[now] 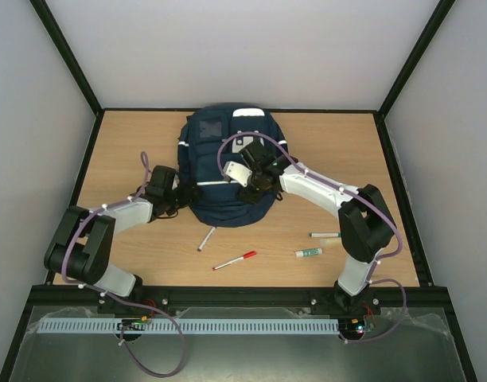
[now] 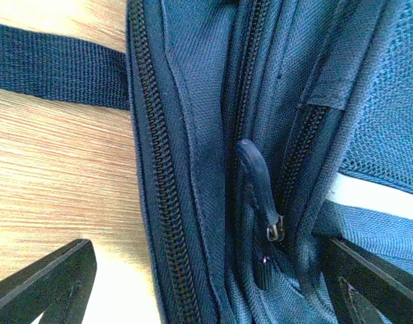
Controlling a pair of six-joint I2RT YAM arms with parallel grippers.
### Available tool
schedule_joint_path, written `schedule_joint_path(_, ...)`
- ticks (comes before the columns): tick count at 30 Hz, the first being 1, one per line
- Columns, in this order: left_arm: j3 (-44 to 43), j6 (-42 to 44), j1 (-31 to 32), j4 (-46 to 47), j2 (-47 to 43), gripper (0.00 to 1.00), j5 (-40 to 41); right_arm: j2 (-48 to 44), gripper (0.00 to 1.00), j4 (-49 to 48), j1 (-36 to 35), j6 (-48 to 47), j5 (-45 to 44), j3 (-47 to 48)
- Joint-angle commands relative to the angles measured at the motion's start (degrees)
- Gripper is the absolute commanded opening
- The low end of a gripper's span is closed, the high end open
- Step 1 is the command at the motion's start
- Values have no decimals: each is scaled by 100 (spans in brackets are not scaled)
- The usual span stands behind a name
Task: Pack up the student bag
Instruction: Pick up the stationery from the center of the board.
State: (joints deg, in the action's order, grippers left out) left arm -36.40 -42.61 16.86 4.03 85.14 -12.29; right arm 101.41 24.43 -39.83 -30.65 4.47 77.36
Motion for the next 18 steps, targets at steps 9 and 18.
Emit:
schedule_joint_path(9,-991,259,374,477,1065,89,-385,143,62,-494,-24,56,-868,-331)
schedule_joint_path(18,-1308,477,748,-121,692,90,240,-372,61,-296,-13,250,-958,-574)
